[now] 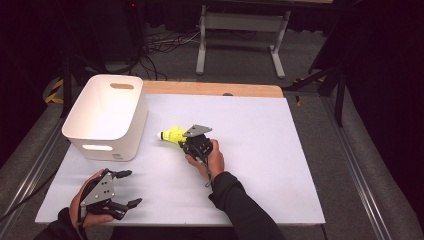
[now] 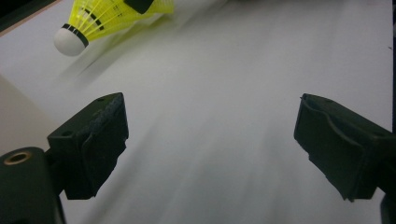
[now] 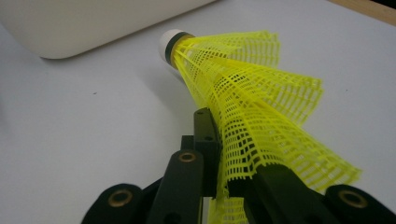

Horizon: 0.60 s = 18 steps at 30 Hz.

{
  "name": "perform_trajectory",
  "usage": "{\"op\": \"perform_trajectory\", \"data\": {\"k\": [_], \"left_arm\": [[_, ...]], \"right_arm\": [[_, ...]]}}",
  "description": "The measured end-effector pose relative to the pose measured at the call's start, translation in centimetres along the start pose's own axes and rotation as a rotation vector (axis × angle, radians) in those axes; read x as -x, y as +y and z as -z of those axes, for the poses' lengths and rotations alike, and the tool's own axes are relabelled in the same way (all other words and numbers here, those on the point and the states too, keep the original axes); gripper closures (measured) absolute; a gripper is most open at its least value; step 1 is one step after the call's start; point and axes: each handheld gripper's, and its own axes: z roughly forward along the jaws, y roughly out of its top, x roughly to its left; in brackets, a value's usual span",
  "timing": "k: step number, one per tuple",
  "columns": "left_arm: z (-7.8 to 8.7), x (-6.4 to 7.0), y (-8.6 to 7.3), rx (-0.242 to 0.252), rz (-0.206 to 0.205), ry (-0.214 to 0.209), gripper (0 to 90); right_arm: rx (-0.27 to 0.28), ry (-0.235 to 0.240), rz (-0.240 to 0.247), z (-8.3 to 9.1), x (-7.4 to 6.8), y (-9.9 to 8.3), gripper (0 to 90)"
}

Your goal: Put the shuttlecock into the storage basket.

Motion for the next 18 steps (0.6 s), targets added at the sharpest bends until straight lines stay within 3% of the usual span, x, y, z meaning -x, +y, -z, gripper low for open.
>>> {"op": "perform_trajectory", "data": {"k": [6,10,18], "left_arm": [[-0.4,-0.2,0.1,-0.01,0.012,0.009,10.7],[-1.0,-0.4,0.4,-0.022,0.021,0.03,11.1],[-3.0,-0.7,1.9,-0.032,0.016,0.03,14.1]], "right_arm": [[0.054,0.053,0.055,2.4,-1.0,-0.2,87.3],[0.067,0.085,0.087,3.8,-1.7,-0.8,87.3],[0.082,0.145,0.17,6.9,-3.1,-2.2,87.3]]}}
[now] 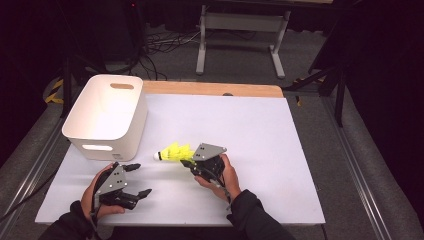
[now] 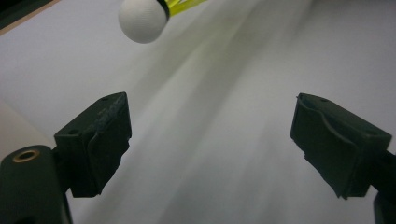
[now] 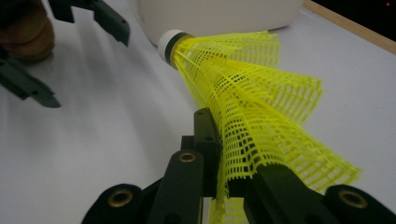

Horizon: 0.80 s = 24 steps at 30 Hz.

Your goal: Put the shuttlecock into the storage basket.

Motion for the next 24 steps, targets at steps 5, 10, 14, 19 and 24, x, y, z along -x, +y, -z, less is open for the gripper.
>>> {"op": "perform_trajectory", "data": {"k": [5,10,14,19,24], "left_arm": [[-1.6,0.3,1.4,-0.008,-0.019,-0.009,15.6],[-2.9,0.2,2.7,-0.01,-0.042,-0.031,20.3],[-3.9,0.3,3.5,-0.029,-0.055,-0.053,28.8],[-5.2,0.2,4.1,-0.056,-0.06,-0.086,43.3],[-6.0,0.3,4.6,-0.079,-0.068,-0.119,49.1]], "right_arm": [[-0.02,0.024,0.05,1.3,-1.3,-0.2,87.2],[-0.053,0.031,0.099,1.7,-2.0,-0.2,87.2],[-0.085,0.032,0.155,1.8,-2.5,-0.1,87.1],[-0.134,0.013,0.224,1.8,-3.0,0.3,86.3],[-0.176,0.027,0.266,1.6,-3.6,0.6,84.8]]}}
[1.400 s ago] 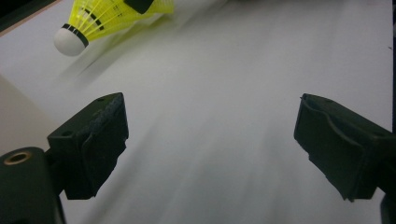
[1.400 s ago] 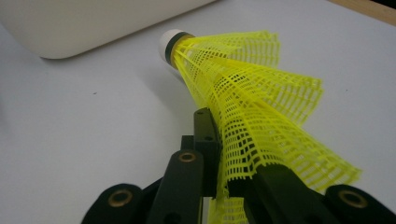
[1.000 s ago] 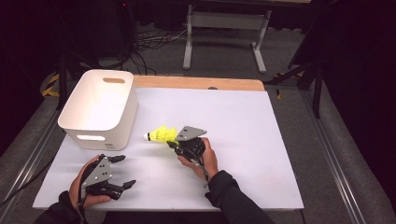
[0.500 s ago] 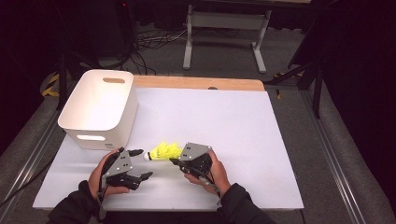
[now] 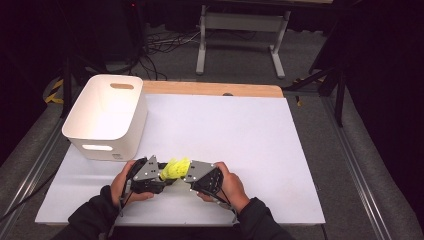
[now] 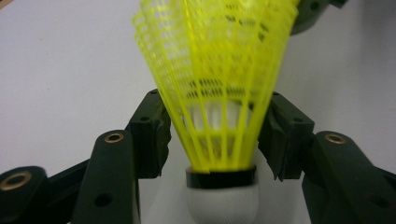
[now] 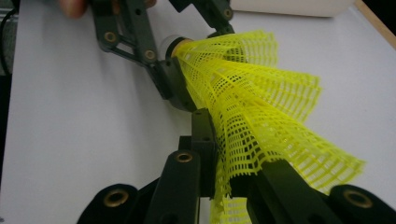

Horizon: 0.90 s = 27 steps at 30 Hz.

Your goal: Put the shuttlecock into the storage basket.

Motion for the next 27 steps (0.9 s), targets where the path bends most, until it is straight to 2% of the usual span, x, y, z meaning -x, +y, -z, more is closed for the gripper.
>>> {"op": "perform_trajectory", "data": {"k": [4,7,9,11,14,16,19,22,23,24,25,27], "left_arm": [[-0.5,0.0,0.2,-0.003,-0.007,0.004,49.3],[-1.0,-0.1,0.4,-0.002,-0.006,0.003,49.1],[-1.1,-0.1,0.6,0.009,-0.002,0.009,49.1],[-1.0,-0.2,0.7,0.026,0.002,0.023,49.0],[-1.0,-0.2,0.7,0.034,0.002,0.042,49.0],[-0.9,-0.1,0.8,0.036,-0.007,0.051,49.4],[-0.9,-0.1,0.8,0.053,0.004,0.062,49.4],[-0.8,0.1,0.8,0.073,0.002,0.064,49.4],[-0.7,0.1,0.8,0.083,-0.014,0.079,49.4],[-0.7,0.2,0.7,0.096,0.002,0.068,49.2],[-0.7,0.2,0.7,0.096,0.002,0.068,48.6],[-0.6,0.4,0.7,0.127,0.005,0.074,48.7]], "right_arm": [[-0.03,0.015,0.017,-0.1,0.0,0.4,82.2],[-0.031,0.034,0.02,0.1,0.2,0.9,80.6],[-0.02,0.057,0.016,0.2,0.5,1.2,79.5],[-0.007,0.077,-0.016,0.3,0.9,1.4,78.6],[-0.015,0.099,-0.018,0.4,1.1,1.9,76.0],[-0.001,0.104,-0.028,0.4,1.1,2.2,72.9],[0.001,0.114,-0.02,0.4,0.9,2.6,66.3],[0.025,0.137,-0.05,0.6,1.1,2.3,61.6],[0.033,0.145,-0.059,0.7,1.1,2.3,60.1],[0.043,0.146,-0.061,0.9,1.1,2.3,56.5],[0.043,0.146,-0.061,0.9,1.1,2.3,56.5],[0.045,0.135,-0.056,1.2,0.8,2.2,48.0]]}}
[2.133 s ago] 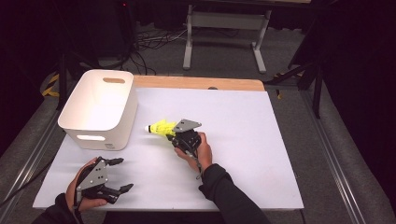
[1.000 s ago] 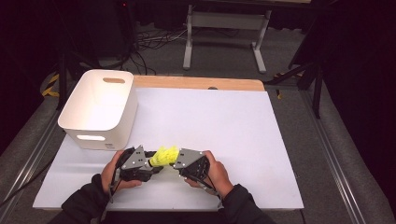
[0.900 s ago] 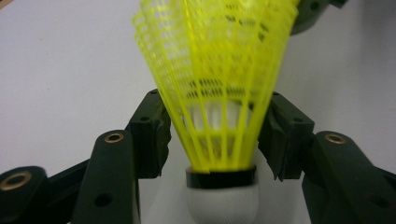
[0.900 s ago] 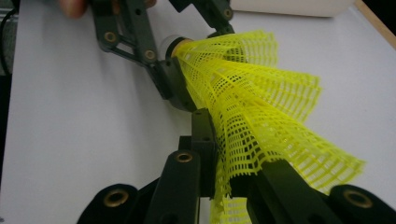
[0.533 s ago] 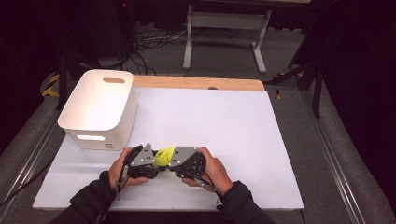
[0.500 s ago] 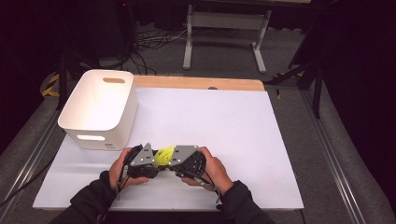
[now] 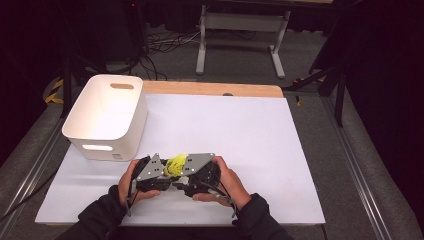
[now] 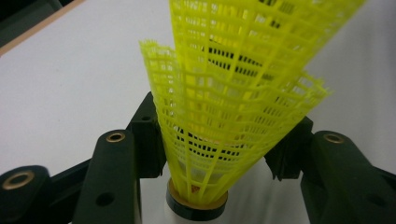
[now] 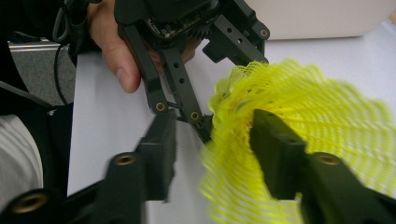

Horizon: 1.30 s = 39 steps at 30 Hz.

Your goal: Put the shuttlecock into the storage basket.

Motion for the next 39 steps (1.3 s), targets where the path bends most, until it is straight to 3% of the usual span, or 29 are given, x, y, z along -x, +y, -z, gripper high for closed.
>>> {"op": "perform_trajectory", "data": {"k": [13,16,18,31,39], "left_arm": [[0.6,0.4,0.2,0.054,-0.004,0.011,49.3],[0.7,0.4,0.2,0.054,-0.009,0.011,49.1],[0.8,0.4,0.2,0.054,-0.019,0.011,49.1],[1.0,0.4,0.2,0.064,-0.016,0.004,48.7],[1.1,0.2,0.2,0.069,-0.01,-0.001,48.7]], "right_arm": [[0.013,-0.039,0.021,1.3,-0.9,0.3,31.2],[0.023,-0.061,0.013,1.5,-0.9,0.4,26.0],[0.064,-0.113,0.014,2.2,-0.9,0.4,23.4],[0.12,-0.148,-0.008,3.6,-0.6,0.4,22.9],[0.177,-0.199,-0.024,4.5,-0.6,0.5,19.9]]}}
